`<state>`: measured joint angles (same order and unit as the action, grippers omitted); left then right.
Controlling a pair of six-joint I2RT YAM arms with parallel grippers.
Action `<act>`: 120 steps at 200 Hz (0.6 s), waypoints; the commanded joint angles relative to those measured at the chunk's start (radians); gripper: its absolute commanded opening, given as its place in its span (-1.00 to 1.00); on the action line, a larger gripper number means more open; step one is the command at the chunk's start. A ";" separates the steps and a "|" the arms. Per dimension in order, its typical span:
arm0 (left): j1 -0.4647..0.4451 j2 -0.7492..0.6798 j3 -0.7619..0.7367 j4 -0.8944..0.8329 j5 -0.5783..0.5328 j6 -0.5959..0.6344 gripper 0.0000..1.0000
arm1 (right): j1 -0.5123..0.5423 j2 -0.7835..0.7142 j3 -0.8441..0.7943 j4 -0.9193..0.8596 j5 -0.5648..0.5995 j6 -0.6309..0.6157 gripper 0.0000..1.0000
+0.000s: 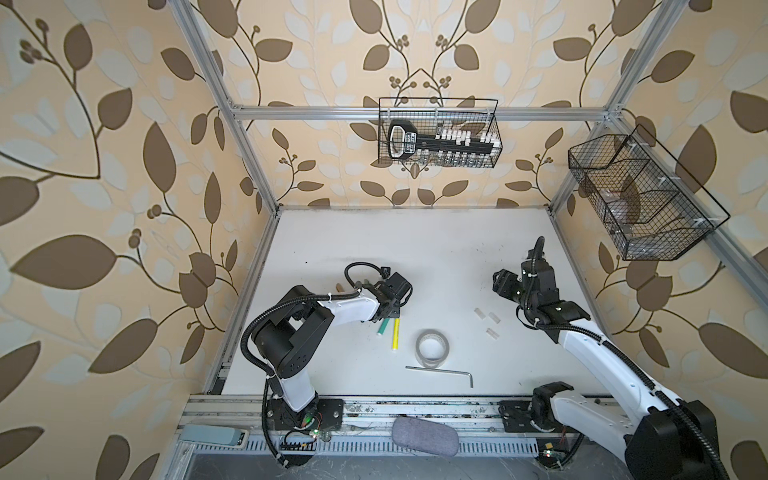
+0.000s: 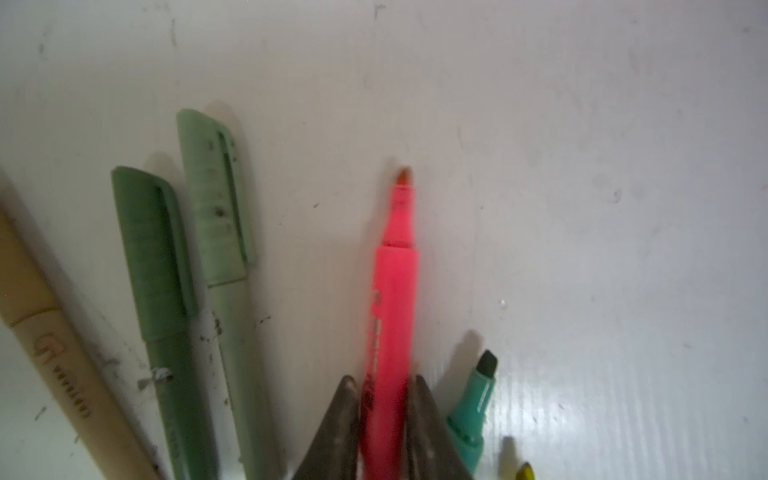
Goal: Insert the pens into the pen caps
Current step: 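Grasp the pink highlighter with the left gripper and lift it upright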
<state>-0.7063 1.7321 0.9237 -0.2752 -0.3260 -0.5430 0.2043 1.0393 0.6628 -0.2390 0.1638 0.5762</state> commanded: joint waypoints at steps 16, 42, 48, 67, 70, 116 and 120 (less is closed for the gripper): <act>0.001 0.006 0.008 -0.038 -0.022 0.000 -0.87 | -0.002 0.009 0.034 -0.010 -0.010 -0.014 0.40; 0.001 -0.071 -0.014 -0.035 -0.050 -0.009 -0.98 | 0.000 -0.006 0.017 0.007 0.000 0.000 0.39; 0.001 -0.099 -0.011 -0.041 -0.059 -0.009 -1.00 | 0.002 -0.010 0.006 0.027 -0.007 0.006 0.39; 0.001 -0.212 0.000 -0.058 -0.078 -0.003 -1.00 | 0.009 -0.007 0.017 0.054 -0.086 0.078 0.36; 0.000 -0.229 0.000 -0.058 -0.077 -0.001 -1.00 | 0.012 -0.009 0.023 0.056 -0.099 0.091 0.35; 0.001 -0.485 -0.004 0.036 0.012 0.029 -1.00 | 0.261 -0.065 0.077 0.182 0.082 0.070 0.39; -0.001 -0.498 -0.011 0.054 0.037 0.036 -1.00 | 0.291 -0.069 0.063 0.205 0.114 0.051 0.39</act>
<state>-0.7063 1.3197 0.9146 -0.2947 -0.3443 -0.5411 0.3695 1.0130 0.7021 -0.1635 0.1436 0.6685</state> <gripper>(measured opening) 0.146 0.693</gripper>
